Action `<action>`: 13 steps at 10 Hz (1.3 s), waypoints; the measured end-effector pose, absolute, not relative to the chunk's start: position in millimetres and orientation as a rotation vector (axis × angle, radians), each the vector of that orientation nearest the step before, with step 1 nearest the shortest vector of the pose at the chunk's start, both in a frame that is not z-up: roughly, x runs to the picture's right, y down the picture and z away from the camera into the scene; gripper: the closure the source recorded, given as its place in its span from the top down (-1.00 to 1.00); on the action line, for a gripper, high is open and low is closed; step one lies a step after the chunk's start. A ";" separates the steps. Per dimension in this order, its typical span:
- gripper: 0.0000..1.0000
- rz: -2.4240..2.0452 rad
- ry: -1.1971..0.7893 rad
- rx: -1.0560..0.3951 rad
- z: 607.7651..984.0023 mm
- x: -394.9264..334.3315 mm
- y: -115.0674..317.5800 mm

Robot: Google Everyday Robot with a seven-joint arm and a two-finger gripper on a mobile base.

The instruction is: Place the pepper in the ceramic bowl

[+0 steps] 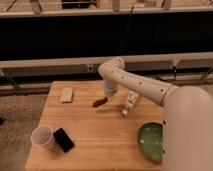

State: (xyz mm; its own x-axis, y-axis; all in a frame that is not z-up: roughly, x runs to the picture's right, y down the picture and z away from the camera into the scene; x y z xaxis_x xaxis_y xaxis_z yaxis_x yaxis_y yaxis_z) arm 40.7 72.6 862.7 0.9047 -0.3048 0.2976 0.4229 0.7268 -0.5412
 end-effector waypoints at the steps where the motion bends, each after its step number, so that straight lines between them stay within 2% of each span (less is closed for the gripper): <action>1: -1.00 -0.401 -0.195 -0.642 860.5 41.7 74.3; 13: -1.00 -0.330 -0.192 -0.646 821.1 118.6 102.1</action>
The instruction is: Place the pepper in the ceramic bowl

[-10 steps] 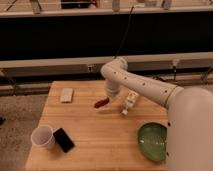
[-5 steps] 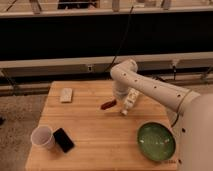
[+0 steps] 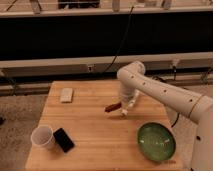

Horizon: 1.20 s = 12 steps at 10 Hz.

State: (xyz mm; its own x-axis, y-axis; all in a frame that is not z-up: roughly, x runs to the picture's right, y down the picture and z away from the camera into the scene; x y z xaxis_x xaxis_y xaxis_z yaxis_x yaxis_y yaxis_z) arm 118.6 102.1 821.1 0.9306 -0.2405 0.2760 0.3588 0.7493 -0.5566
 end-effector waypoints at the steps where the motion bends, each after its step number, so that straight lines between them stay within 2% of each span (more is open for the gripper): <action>1: -1.00 -0.316 -0.189 -0.643 816.8 130.9 105.1; 12: -1.00 -0.166 -0.201 -0.657 770.1 265.6 157.9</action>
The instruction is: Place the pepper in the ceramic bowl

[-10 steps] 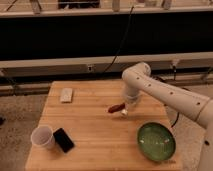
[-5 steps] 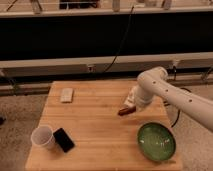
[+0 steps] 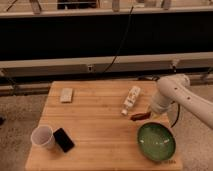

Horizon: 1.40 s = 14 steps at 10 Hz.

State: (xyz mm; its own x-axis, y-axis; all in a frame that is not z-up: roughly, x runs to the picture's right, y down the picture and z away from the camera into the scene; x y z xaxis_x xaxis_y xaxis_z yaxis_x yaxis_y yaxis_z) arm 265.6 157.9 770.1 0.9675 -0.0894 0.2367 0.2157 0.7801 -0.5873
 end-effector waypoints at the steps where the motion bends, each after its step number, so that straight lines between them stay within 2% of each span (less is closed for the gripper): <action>1: -1.00 -0.156 -0.203 -0.662 770.8 273.9 161.7; 6: -0.99 -0.146 -0.211 -0.679 771.6 272.1 177.7; 7: -0.93 -0.141 -0.210 -0.678 770.9 275.3 178.2; 9: -0.74 -0.133 -0.209 -0.682 769.5 278.3 180.8; 11: -0.62 -0.123 -0.207 -0.685 768.1 279.4 183.2; 12: -0.39 -0.119 -0.207 -0.685 767.2 280.7 183.9; 14: -0.18 -0.112 -0.208 -0.687 766.0 282.3 185.6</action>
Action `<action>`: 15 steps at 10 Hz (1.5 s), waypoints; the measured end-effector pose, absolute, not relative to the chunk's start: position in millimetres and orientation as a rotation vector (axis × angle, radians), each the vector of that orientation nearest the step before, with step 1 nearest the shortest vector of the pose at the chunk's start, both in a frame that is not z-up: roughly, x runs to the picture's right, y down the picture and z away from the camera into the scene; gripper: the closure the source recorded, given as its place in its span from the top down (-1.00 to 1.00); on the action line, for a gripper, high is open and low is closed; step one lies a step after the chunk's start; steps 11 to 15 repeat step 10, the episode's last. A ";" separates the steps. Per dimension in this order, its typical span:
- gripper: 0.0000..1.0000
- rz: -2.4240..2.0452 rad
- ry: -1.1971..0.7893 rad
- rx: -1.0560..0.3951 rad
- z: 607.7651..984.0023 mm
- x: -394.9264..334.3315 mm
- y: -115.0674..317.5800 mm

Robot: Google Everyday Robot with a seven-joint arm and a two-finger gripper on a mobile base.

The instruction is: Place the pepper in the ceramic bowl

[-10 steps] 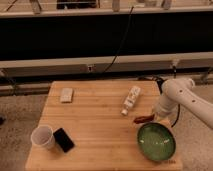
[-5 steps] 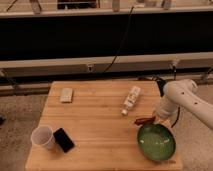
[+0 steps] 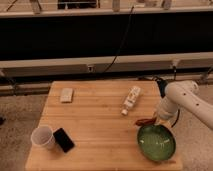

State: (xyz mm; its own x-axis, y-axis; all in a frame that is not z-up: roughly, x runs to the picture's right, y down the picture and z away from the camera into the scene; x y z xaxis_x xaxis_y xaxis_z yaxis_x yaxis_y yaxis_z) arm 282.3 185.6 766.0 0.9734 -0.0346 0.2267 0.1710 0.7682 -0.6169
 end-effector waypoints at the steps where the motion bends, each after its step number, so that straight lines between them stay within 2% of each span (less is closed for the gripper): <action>1: -0.17 -0.109 -0.207 -0.688 765.3 283.0 186.6; 6: 0.46 -0.096 -0.206 -0.689 761.4 287.2 189.6; 15: 0.50 -0.089 -0.204 -0.690 758.3 290.1 191.8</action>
